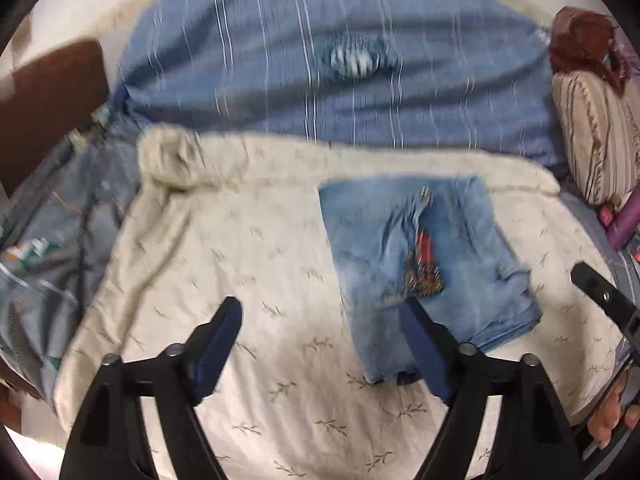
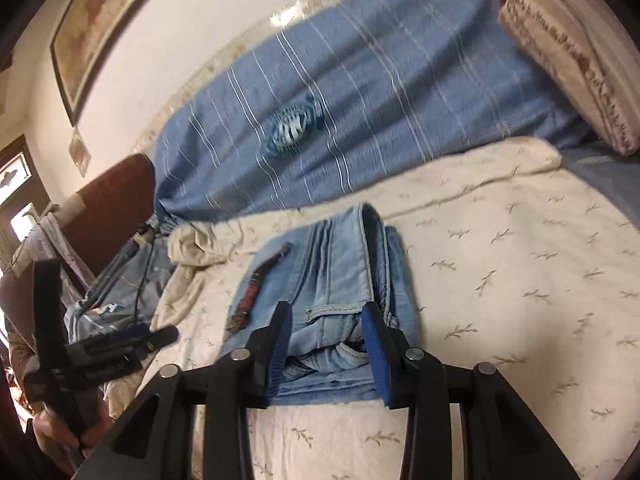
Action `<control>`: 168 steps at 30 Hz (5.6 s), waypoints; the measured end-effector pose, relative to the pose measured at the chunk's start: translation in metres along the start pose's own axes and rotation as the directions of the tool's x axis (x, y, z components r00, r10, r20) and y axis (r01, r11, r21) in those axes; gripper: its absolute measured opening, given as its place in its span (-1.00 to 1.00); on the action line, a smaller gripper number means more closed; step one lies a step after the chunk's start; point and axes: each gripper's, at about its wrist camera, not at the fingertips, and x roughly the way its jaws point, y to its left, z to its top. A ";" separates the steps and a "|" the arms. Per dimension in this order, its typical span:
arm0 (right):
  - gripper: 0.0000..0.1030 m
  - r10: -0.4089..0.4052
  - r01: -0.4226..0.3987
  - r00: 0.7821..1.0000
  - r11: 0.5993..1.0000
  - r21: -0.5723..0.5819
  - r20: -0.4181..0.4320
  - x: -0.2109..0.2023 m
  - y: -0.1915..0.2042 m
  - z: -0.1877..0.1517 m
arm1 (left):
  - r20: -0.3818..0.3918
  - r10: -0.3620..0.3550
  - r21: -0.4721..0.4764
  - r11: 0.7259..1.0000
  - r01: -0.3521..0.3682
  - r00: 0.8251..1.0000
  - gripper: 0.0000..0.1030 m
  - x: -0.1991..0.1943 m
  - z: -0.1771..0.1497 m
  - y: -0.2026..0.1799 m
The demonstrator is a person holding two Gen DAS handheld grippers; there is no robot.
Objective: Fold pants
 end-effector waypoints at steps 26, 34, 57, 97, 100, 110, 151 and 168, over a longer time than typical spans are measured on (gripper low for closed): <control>0.29 0.007 -0.003 0.994 0.999 -0.040 0.106 -0.017 0.016 -0.003 | 0.115 0.089 0.017 0.996 -0.091 0.989 0.95 -0.021 -0.001 -0.001; 0.29 0.002 0.001 0.996 0.999 -0.035 0.093 -0.007 0.018 -0.002 | 0.129 0.060 -0.013 0.998 -0.059 0.990 0.95 -0.017 0.001 0.004; 0.29 -0.034 0.035 0.995 0.999 -0.001 0.089 -0.008 0.011 -0.003 | 0.121 0.090 -0.003 0.996 -0.091 0.989 0.95 -0.020 0.000 0.007; 0.31 -0.033 0.034 0.997 0.999 -0.007 0.070 -0.005 0.012 -0.003 | 0.095 0.109 0.004 0.994 -0.110 0.989 0.95 -0.010 -0.004 0.001; 0.31 -0.033 0.033 0.997 0.999 -0.005 0.067 -0.005 0.012 -0.003 | 0.093 0.106 0.007 0.994 -0.107 0.990 0.95 -0.010 -0.005 0.000; 0.31 -0.035 0.036 0.998 0.999 -0.009 0.058 -0.002 0.014 -0.004 | 0.088 0.104 0.009 0.994 -0.105 0.991 0.95 -0.008 -0.005 0.001; 0.31 -0.077 0.081 0.996 0.990 0.115 -0.043 0.046 -0.018 0.017 | 0.047 0.058 0.031 0.998 -0.060 0.997 0.95 0.058 0.019 -0.007; 0.31 -0.124 0.125 0.990 0.992 0.012 -0.070 0.075 -0.005 0.023 | 0.001 0.018 0.021 1.000 -0.018 1.000 0.95 0.098 0.010 -0.002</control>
